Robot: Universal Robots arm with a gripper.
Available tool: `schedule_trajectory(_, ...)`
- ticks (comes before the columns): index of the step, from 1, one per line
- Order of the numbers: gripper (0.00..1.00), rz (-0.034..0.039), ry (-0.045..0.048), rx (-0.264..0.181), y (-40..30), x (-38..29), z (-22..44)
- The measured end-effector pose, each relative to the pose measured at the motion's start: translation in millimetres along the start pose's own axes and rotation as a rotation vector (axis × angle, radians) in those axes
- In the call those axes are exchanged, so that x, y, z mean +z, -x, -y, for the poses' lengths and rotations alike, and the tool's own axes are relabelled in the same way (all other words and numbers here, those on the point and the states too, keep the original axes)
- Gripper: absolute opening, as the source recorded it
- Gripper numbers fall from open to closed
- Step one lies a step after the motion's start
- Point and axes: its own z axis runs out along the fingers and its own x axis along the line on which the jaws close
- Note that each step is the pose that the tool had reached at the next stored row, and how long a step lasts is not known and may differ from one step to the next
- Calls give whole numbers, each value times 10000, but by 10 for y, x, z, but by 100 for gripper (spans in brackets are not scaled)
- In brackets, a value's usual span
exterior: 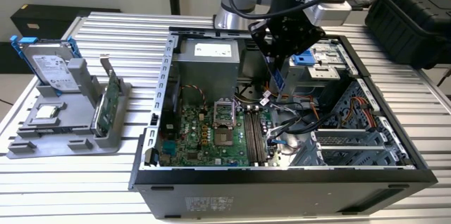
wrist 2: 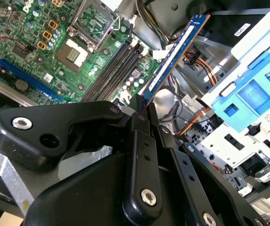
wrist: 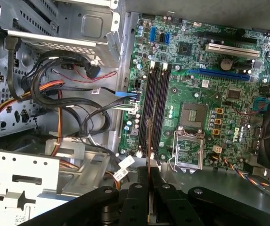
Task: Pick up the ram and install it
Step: 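Insert the ram into the slot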
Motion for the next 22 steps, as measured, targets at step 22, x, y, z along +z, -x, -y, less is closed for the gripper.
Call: schedule_trajectory(22, 0, 0, 0, 0, -39, 78, -5)
